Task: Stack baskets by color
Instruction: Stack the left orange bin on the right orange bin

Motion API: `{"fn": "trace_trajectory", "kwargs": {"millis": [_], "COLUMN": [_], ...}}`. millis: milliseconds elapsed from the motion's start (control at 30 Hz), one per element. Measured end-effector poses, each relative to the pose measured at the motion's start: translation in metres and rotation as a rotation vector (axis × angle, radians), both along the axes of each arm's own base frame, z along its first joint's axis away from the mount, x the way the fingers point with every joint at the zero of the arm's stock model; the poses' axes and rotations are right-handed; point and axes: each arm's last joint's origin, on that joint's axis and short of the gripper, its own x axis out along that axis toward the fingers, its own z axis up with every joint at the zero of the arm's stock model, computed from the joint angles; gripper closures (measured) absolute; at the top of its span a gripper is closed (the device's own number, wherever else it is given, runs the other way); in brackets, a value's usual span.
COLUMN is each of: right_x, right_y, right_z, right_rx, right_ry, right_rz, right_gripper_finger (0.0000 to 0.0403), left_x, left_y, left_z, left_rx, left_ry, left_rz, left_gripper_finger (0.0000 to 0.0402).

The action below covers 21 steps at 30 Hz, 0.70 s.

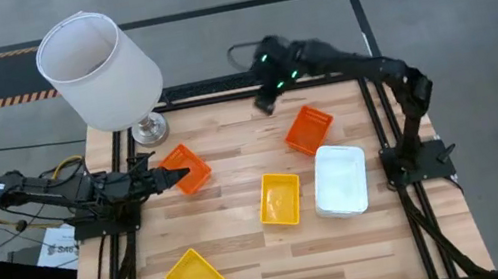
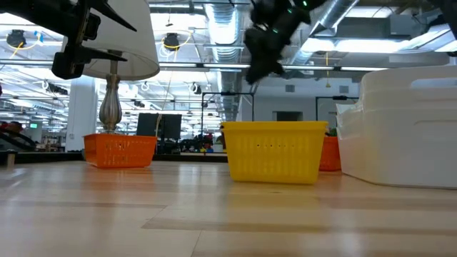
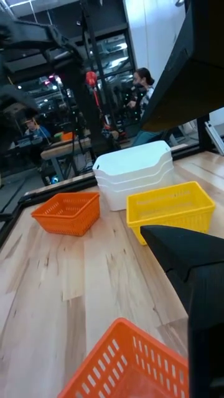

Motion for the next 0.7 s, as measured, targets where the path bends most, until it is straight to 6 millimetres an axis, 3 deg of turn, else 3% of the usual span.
{"fn": "trace_trajectory", "kwargs": {"millis": [233, 367, 533, 700], "right_x": [0.066, 0.096, 0.126, 0.144], "right_y": [0.056, 0.078, 0.089, 0.091], "right_z": [-0.012, -0.035, -0.08, -0.118], "right_rx": [-0.102, -0.094, -0.05, -0.011], "right_ry": [-0.198, -0.261, -0.28, -0.239], "right_rz": [-0.058, -0.061, -0.071, -0.085], "right_gripper_finger": [0.0261, 0.023, 0.0194, 0.0189], "left_x": [0.0, 0.0, 0.001, 0.001], "left_y": [0.0, -0.001, -0.001, -0.001], "left_z": [0.001, 0.001, 0.001, 0.0], "left_rx": [-0.004, -0.006, -0.007, -0.005], "left_ry": [-0.01, -0.008, -0.003, 0.0], "left_rz": [-0.007, -0.019, -0.05, -0.052], "left_gripper_finger": [0.0155, 0.0155, 0.0155, 0.0155]}}
